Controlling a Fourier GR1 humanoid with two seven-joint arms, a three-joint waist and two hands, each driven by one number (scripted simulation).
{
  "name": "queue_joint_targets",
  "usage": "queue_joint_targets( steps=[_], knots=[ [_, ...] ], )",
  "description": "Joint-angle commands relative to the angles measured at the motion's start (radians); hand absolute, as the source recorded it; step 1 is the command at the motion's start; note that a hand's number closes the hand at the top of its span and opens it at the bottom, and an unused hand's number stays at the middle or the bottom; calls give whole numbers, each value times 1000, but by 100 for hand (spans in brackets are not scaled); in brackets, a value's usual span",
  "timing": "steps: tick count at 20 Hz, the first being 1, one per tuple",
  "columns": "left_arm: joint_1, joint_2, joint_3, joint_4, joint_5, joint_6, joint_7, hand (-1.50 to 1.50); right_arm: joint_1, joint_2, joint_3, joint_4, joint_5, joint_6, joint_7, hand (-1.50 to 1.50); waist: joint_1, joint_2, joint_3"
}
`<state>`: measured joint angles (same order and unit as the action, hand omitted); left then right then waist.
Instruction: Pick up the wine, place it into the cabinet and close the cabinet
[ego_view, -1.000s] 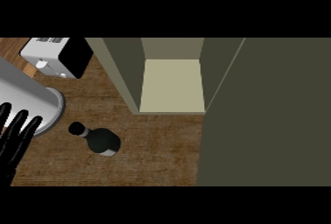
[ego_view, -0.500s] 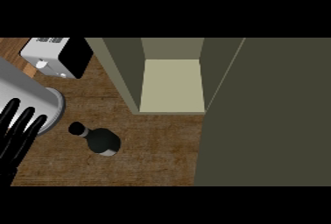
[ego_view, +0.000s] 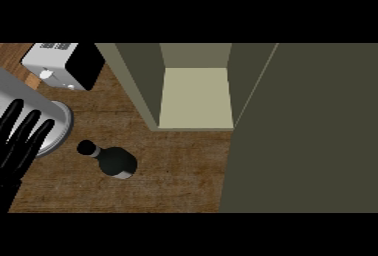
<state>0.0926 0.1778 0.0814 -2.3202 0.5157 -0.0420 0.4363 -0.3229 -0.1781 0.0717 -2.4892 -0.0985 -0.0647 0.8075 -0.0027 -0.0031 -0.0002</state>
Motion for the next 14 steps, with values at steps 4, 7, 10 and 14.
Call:
queue_joint_targets(
  steps=[4, 7, 10, 14],
  knots=[
    [-65, -5, 12, 54, -59, 16, -17, -150, -52, -26, -68, -144, -97, -25, 151, -150, -4, 1, 0],
    [-10, -32, 4, 32, -98, 21, -46, -150, -48, -8, -16, -195, -30, -50, 177, -150, -4, -1, 0],
    [28, -42, 23, 48, -87, -14, -83, -150, -151, -48, -91, -113, -103, -38, 198, -150, 2, 0, -1],
    [-24, -32, 34, 137, -114, -16, -91, -150, -168, -32, -31, -142, -17, -76, 242, -150, -2, 0, -1]
  ],
)
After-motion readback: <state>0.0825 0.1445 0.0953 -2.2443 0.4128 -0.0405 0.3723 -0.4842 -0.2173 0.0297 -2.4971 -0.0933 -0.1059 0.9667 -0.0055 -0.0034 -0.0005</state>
